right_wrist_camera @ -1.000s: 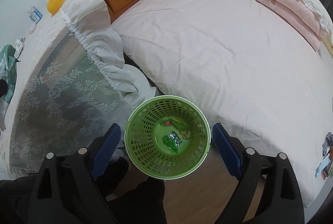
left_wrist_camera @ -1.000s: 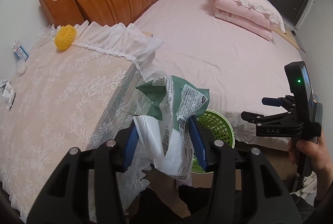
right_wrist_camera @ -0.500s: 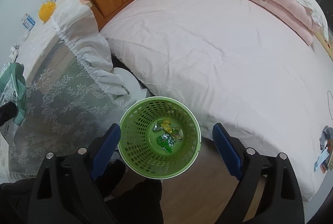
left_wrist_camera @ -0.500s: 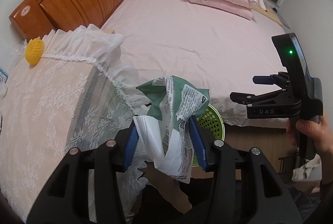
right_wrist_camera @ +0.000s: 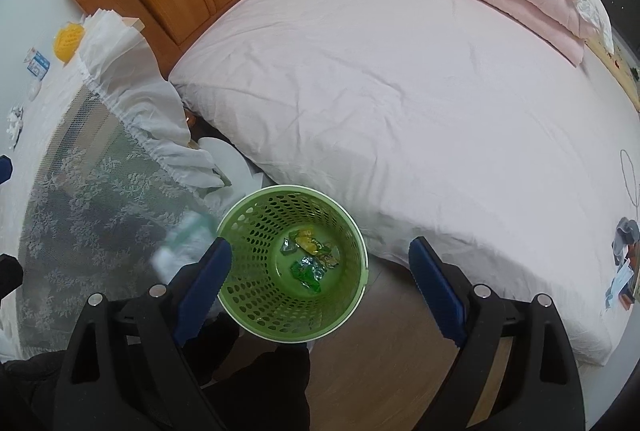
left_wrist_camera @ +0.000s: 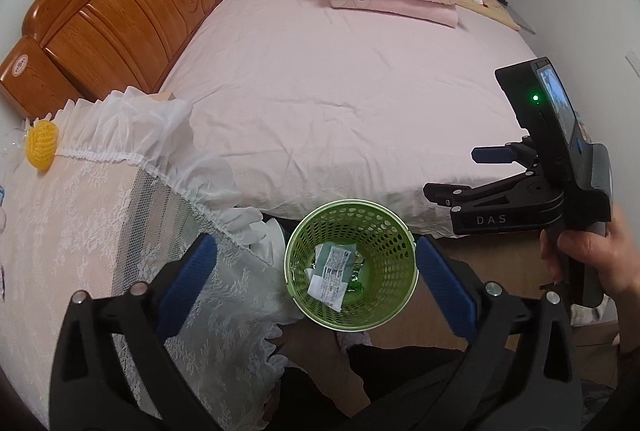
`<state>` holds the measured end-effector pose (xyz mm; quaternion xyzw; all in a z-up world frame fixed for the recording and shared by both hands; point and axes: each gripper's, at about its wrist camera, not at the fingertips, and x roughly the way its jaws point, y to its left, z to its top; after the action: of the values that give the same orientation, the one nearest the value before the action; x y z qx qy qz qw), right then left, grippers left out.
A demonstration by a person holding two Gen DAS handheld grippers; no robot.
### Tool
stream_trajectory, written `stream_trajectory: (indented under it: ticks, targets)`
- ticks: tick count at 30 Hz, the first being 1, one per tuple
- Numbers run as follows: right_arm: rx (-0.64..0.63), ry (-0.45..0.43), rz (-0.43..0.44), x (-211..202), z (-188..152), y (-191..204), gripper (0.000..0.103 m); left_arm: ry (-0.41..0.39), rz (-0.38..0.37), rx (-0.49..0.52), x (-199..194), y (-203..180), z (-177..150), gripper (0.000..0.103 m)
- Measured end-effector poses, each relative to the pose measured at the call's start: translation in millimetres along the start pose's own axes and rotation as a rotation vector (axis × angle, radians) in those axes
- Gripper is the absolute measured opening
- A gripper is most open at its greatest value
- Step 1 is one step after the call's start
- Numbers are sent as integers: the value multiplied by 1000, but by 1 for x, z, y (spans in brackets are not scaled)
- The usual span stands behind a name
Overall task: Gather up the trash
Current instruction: 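Open the left tool over the basket to drop the paper packet, then move both tools back over the bed toward the remaining trash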
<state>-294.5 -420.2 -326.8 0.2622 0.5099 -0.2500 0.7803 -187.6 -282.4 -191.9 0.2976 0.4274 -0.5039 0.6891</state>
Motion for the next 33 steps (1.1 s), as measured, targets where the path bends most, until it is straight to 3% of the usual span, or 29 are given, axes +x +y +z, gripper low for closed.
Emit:
stream_trajectory:
  ticks: [21, 24, 26, 33]
  targets:
    - [-39, 3, 22, 0, 9, 22, 90, -20, 48, -190, -16, 53, -11, 95]
    - [-65, -24, 51, -9, 19, 40, 91, -39, 96, -270, -31, 85, -21, 95]
    - [-84, -53, 84, -16, 27, 56, 101, -57, 152, -332, -45, 112, -31, 95]
    - [-207, -125, 199, -34, 68, 149, 101, -121, 377, -557, -101, 219, -88, 95]
